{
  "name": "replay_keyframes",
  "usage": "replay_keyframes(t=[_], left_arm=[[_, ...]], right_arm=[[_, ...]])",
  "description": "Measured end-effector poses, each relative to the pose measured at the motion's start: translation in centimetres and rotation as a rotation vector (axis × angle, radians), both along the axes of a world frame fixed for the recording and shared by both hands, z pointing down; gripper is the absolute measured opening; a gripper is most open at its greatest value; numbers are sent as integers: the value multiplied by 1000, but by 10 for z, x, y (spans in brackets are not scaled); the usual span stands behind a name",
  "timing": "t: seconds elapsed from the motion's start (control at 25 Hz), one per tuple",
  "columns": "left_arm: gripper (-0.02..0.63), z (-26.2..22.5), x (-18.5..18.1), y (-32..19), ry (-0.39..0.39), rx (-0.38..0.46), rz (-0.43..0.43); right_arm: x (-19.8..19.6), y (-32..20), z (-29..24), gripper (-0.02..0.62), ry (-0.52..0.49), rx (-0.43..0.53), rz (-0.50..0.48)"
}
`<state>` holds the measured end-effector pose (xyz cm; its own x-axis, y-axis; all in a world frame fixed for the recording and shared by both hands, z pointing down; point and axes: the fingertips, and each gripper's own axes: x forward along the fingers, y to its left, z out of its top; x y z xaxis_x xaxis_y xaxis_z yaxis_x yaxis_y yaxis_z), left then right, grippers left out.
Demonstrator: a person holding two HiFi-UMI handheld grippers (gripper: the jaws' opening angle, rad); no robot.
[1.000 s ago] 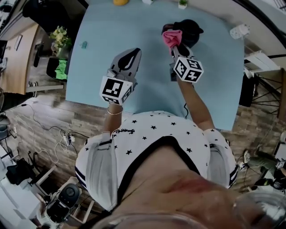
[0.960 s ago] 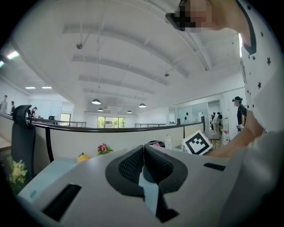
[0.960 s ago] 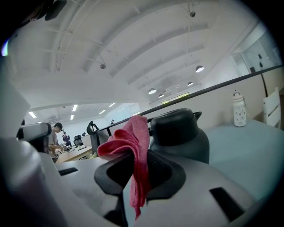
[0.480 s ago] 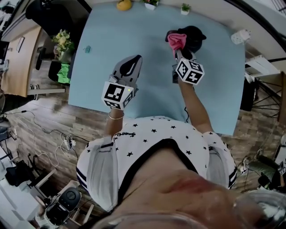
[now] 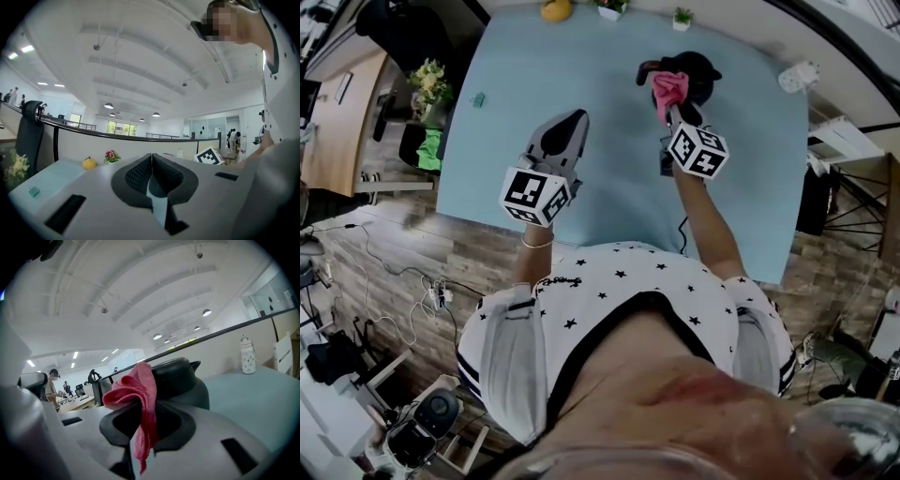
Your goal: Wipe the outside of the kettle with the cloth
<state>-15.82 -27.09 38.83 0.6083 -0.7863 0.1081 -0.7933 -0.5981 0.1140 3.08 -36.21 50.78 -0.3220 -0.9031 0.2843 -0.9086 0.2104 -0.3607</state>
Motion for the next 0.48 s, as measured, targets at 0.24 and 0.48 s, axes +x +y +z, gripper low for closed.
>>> replay_keyframes(t=[0.24,0.48], left_arm=[[29,4,16,4,-71,-1,-8],[29,3,30,4,-97,2,1]], right_arm=[[17,5,-4,67,-2,9,-14],[34,10,-4,69,-14,13,-16]])
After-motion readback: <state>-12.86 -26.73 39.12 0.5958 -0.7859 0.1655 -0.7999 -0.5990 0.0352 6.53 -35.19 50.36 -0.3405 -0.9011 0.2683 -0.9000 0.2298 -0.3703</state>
